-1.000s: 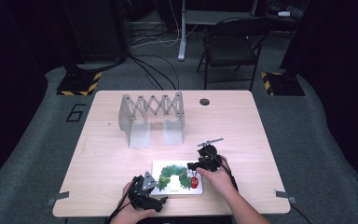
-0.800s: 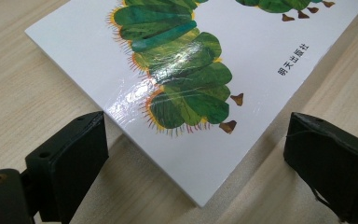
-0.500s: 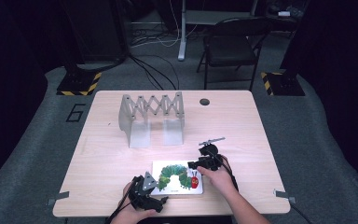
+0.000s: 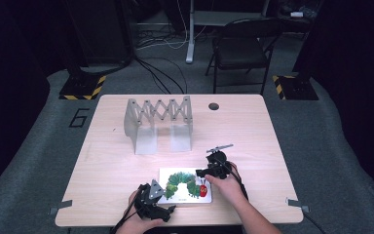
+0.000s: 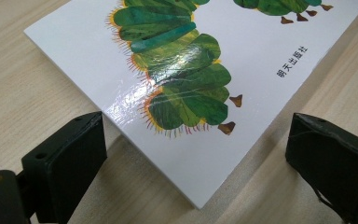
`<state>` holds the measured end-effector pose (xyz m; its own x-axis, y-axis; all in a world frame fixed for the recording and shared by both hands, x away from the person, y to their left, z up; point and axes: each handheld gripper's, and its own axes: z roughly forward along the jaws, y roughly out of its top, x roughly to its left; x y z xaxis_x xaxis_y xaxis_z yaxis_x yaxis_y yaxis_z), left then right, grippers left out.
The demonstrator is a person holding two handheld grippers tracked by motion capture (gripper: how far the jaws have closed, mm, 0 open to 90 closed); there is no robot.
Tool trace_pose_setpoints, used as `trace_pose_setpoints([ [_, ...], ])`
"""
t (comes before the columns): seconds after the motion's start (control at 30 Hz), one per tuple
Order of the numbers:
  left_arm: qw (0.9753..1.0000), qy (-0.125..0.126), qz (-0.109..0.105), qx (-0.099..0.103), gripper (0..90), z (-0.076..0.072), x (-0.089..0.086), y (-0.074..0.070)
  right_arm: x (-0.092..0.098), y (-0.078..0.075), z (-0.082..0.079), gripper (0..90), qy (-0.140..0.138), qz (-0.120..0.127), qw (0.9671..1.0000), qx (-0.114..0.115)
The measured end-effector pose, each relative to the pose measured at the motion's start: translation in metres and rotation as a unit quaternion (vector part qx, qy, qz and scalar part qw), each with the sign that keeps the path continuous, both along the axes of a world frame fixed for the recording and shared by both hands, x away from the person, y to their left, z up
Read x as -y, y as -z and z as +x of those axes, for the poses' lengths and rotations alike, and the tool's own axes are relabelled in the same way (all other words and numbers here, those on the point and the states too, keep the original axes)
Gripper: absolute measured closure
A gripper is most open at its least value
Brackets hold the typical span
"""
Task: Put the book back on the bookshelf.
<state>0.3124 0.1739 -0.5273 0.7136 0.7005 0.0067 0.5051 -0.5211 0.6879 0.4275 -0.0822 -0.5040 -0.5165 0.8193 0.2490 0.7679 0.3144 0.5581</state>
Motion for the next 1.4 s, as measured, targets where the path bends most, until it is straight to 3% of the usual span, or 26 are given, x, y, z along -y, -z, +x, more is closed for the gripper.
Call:
trace_pose_setpoints([
  [0.23, 1.0, -0.001, 0.0, 0.0, 5.0, 0.0, 0.0, 0.0, 0.001, 0.0, 0.001, 38.0, 0.01, 0.02, 0.9996, -0.015],
  [0.37, 1.0, -0.002, 0.001, -0.003, 4.9, -0.001, 0.001, 0.0, 0.004, -0.004, 0.001, 41.8, 0.011, 0.037, 0.9992, -0.01],
  [0.4, 1.0, 0.002, 0.004, -0.002, 5.0, 0.0, 0.0, -0.001, 0.004, -0.007, 0.0, 42.5, 0.013, 0.051, 0.9985, -0.014],
  [0.43, 1.0, 0.006, 0.002, 0.0, 5.0, -0.001, 0.001, 0.0, 0.003, -0.009, -0.001, 48.9, 0.016, 0.073, 0.9968, -0.027],
  [0.47, 1.0, 0.006, 0.002, 0.0, 5.0, -0.001, 0.001, 0.0, 0.004, -0.009, 0.0, 46.6, -0.002, 0.103, 0.9941, -0.034],
  [0.5, 1.0, 0.005, 0.002, 0.001, 5.0, -0.002, 0.003, 0.0, 0.002, -0.01, 0.0, 43.8, -0.007, 0.109, 0.9926, -0.053],
  [0.57, 1.0, 0.0, -0.001, 0.002, 5.0, -0.004, 0.004, 0.001, -0.003, -0.011, -0.004, 42.2, -0.01, 0.056, 0.9982, -0.019],
  [0.6, 1.0, 0.0, -0.001, 0.002, 5.0, -0.004, 0.004, 0.001, -0.003, -0.011, -0.004, 42.2, -0.01, 0.056, 0.9982, -0.019],
  [0.63, 1.0, 0.0, 0.004, 0.001, 5.0, -0.004, 0.004, 0.0, -0.003, -0.012, -0.005, 38.7, -0.013, 0.02, 0.9997, -0.002],
  [0.7, 1.0, -0.004, 0.0, 0.001, 5.1, -0.006, 0.005, 0.0, 0.001, -0.014, -0.005, 36.7, 0.0, 0.013, 0.9999, -0.006],
  [0.87, 0.9999, -0.01, 0.005, -0.007, 5.0, -0.008, 0.007, -0.001, 0.012, -0.013, -0.005, 35.9, 0.024, 0.013, 0.9992, -0.03],
  [0.9, 0.9999, -0.016, 0.007, -0.002, 5.0, -0.01, 0.008, -0.001, 0.016, -0.011, -0.006, 35.8, 0.031, 0.013, 0.9985, -0.044],
  [1.1, 0.9999, -0.015, 0.003, -0.003, 5.0, -0.012, 0.011, -0.001, 0.015, -0.005, -0.008, 36.1, 0.022, 0.025, 0.9971, -0.068],
  [1.23, 0.9998, -0.019, 0.005, -0.004, 5.0, -0.015, 0.012, -0.001, 0.009, -0.005, -0.008, 34.2, 0.022, 0.011, 0.9978, -0.061],
  [1.4, 0.9997, -0.023, 0.003, -0.006, 5.0, -0.016, 0.013, -0.001, 0.008, -0.005, -0.006, 34.3, 0.023, 0.016, 0.9978, -0.06],
])
